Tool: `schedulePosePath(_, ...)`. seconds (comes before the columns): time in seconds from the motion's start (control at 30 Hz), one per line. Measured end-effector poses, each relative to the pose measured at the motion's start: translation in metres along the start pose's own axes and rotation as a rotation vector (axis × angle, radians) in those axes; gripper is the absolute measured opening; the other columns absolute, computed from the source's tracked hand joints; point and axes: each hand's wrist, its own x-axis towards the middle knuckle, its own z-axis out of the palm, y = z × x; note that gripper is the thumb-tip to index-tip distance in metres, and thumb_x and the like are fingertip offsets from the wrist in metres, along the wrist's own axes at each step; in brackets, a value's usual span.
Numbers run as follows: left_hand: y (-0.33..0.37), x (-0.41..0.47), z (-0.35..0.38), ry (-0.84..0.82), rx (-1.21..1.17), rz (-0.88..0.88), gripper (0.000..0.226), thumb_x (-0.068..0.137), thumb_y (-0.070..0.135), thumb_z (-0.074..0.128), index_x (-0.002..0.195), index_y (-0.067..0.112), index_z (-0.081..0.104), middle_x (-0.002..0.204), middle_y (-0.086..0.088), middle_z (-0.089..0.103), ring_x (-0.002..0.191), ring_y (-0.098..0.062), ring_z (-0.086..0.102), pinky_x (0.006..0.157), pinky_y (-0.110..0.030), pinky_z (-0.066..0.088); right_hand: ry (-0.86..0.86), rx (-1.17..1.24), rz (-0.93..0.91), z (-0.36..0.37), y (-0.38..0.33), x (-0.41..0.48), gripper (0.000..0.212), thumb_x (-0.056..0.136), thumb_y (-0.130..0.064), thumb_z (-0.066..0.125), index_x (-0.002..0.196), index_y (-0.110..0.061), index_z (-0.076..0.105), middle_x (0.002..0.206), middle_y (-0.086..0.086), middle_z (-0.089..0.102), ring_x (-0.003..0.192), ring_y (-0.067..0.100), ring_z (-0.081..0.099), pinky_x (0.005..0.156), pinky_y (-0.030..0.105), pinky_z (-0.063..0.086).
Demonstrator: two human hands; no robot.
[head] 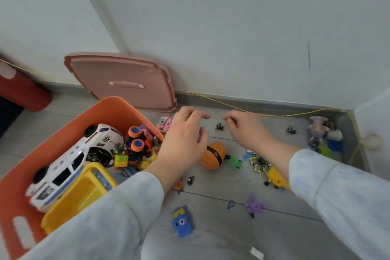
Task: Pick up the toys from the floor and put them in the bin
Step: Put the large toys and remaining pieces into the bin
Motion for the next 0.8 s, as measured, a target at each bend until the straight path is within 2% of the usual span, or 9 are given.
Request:
schedulePosePath(0.07,0.001,-0.005,0.023,-0.071,-0.018,-0.04,0.035,0.085,0.014,0.061,0.119,0.018,0.061,0.118,-0.005,0.052,0.109,-0.025,0.055,0.095,-0.037,0.047,-0.066,-0.049,0.057,0.008,0.017,-0.004,0.028,0.096,-0.017,0.055,0.121,-0.013,0.068,0.12,0.009,0.068,0.113,0.028,0.061,0.093,0.029,0.042)
schedulePosePath(0.13,-0.003,-0.01,0.045,-0.147,-0.017,-0.145,0.042,0.086,0.02,0.06,0.128,0.019,0.057,0.127,-0.007,0.048,0.119,-0.028,0.049,0.102,-0.042,0.044,-0.169,-0.111,0.133,0.02,0.034,-0.009,0.041,0.095,-0.026,0.058,0.134,-0.015,0.057,0.138,0.013,0.053,0.128,0.031,0.05,0.104,0.033,0.039)
schedulePosePath(0.2,-0.01,-0.009,0.062,-0.225,0.003,-0.308,0.049,0.089,0.026,0.058,0.137,0.023,0.049,0.141,-0.009,0.038,0.134,-0.03,0.036,0.111,-0.043,0.036,-0.252,-0.19,0.223,0.033,0.05,-0.017,0.062,0.09,-0.052,0.056,0.145,-0.025,0.043,0.155,0.013,0.031,0.143,0.035,0.031,0.113,0.046,0.035)
schedulePosePath(0.27,-0.021,-0.002,0.076,-0.256,0.034,-0.443,0.055,0.09,0.03,0.057,0.142,0.026,0.042,0.151,-0.012,0.027,0.141,-0.032,0.023,0.115,-0.045,0.029,-0.298,-0.226,0.292,0.041,0.062,-0.026,0.09,0.074,-0.085,0.039,0.15,-0.037,0.028,0.163,0.008,0.01,0.15,0.035,0.009,0.114,0.061,0.027)
schedulePosePath(0.33,-0.038,0.005,0.086,-0.212,0.082,-0.514,0.06,0.087,0.032,0.059,0.144,0.027,0.04,0.153,-0.017,0.023,0.142,-0.038,0.02,0.115,-0.05,0.027,-0.335,-0.205,0.337,0.045,0.072,-0.033,0.103,0.064,-0.098,0.028,0.152,-0.046,0.011,0.166,-0.002,-0.006,0.152,0.031,-0.005,0.111,0.071,0.022)
schedulePosePath(0.43,-0.069,0.012,0.099,-0.122,0.193,-0.619,0.069,0.08,0.035,0.063,0.144,0.023,0.039,0.151,-0.023,0.023,0.138,-0.047,0.022,0.113,-0.054,0.026,-0.406,-0.174,0.342,0.052,0.081,-0.036,0.107,0.064,-0.097,0.036,0.152,-0.05,-0.002,0.165,-0.006,-0.019,0.152,0.027,-0.016,0.108,0.077,0.016)
schedulePosePath(0.57,-0.09,0.02,0.116,-0.141,0.211,-0.804,0.092,0.076,0.048,0.065,0.151,0.03,0.015,0.16,-0.026,-0.005,0.143,-0.057,0.0,0.118,-0.062,0.006,-0.446,-0.212,0.253,0.064,0.081,-0.032,0.121,0.055,-0.101,0.043,0.151,-0.05,-0.01,0.162,-0.007,-0.026,0.149,0.022,-0.026,0.107,0.081,0.006)
schedulePosePath(0.63,-0.099,0.016,0.124,-0.156,0.247,-0.795,0.096,0.077,0.05,0.066,0.152,0.031,0.009,0.16,-0.027,-0.011,0.142,-0.059,-0.003,0.117,-0.065,0.003,-0.452,-0.254,0.183,0.069,0.078,-0.031,0.124,0.053,-0.101,0.046,0.15,-0.05,-0.012,0.162,-0.007,-0.028,0.149,0.02,-0.028,0.107,0.08,0.005)
schedulePosePath(0.8,-0.121,0.012,0.135,-0.141,0.319,-0.786,0.096,0.078,0.05,0.065,0.154,0.032,0.009,0.161,-0.026,-0.012,0.144,-0.057,-0.006,0.115,-0.066,0.003,-0.452,-0.334,0.037,0.073,0.08,-0.032,0.127,0.051,-0.099,0.049,0.148,-0.053,-0.02,0.161,-0.005,-0.033,0.147,0.022,-0.032,0.107,0.08,-0.001)
